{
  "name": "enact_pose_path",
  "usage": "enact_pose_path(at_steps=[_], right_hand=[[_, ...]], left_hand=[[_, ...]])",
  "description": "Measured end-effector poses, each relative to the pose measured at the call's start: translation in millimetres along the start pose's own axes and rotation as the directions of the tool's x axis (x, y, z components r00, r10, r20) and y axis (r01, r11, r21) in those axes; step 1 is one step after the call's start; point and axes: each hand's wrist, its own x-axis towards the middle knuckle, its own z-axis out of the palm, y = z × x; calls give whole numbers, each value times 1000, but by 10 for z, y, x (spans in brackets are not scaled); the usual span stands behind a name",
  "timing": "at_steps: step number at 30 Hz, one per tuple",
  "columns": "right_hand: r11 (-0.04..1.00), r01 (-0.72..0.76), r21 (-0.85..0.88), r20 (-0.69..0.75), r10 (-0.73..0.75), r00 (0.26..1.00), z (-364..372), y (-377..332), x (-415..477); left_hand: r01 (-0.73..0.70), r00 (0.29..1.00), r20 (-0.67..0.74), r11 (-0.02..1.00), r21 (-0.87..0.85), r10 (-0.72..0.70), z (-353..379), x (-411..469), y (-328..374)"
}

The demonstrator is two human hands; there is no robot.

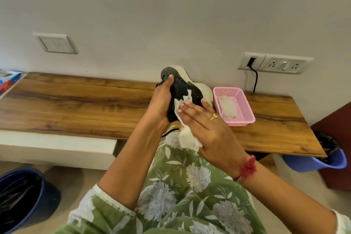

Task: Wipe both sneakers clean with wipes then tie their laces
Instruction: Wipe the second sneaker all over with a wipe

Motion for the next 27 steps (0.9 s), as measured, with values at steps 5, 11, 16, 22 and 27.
enact_pose_path(at_steps=[5, 11, 16, 22, 27], right_hand=[[985, -170, 15, -46, 170, 984, -102, 155, 130], [969, -195, 153, -73, 207, 976, -98, 123, 85], [921, -281, 269, -121, 322, 939, 24, -181, 111], [740, -314, 594, -79, 443, 893, -248, -125, 53], [829, -423, 367, -140, 498, 855, -174, -141, 163]], left_hand=[[-8, 1000, -9, 1000, -5, 8, 110, 72, 67], [32, 999, 12, 998, -54, -31, 233, 94, 76], [28, 1000, 6, 998, -56, -28, 271, 108, 36], [-7, 1000, -12, 1000, 11, 7, 224, 138, -28], [-29, 999, 33, 997, 66, 27, 247, 117, -43]])
